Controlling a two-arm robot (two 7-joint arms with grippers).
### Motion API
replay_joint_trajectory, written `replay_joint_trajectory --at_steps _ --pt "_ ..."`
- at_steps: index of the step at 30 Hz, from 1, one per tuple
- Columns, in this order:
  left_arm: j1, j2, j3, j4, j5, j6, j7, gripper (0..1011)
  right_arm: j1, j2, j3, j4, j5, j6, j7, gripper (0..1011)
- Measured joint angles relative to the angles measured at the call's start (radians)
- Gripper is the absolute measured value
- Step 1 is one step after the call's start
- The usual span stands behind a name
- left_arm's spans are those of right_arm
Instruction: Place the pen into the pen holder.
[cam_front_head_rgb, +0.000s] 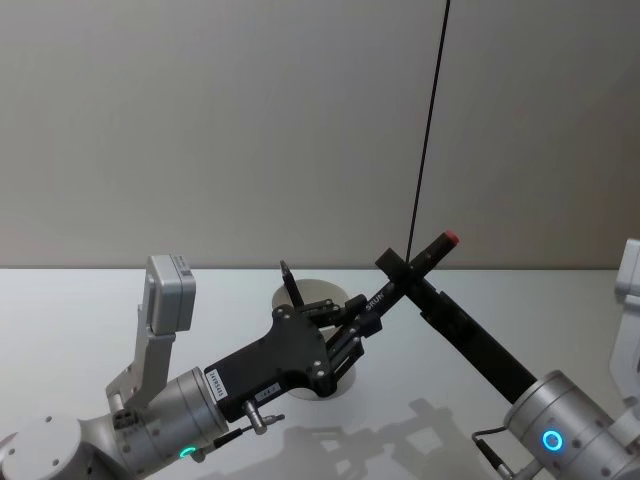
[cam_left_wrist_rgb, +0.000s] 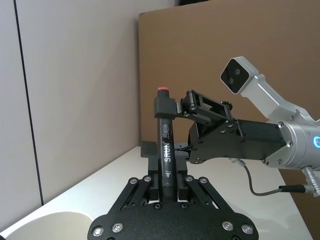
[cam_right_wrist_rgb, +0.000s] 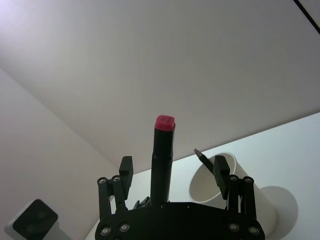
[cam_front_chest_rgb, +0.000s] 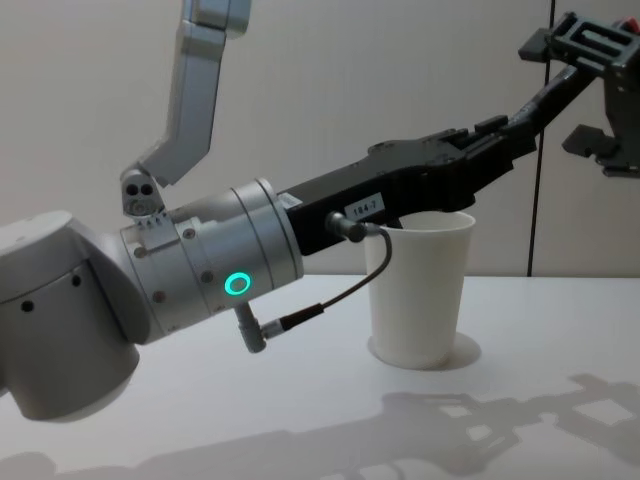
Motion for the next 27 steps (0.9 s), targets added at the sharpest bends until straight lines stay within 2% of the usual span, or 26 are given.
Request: replay_joint_trajectory --at_steps 25,27 --pt "0.0 0.0 0.0 0.0 0.0 0.0 0.0 194 -0.015 0.027 0.003 -0.03 0.039 -0.011 0.031 1001" --pt "0.0 0.0 0.0 0.0 0.0 0.0 0.0 194 -0.016 0.028 0.003 -0.031 0.04 -0.012 0.031 972"
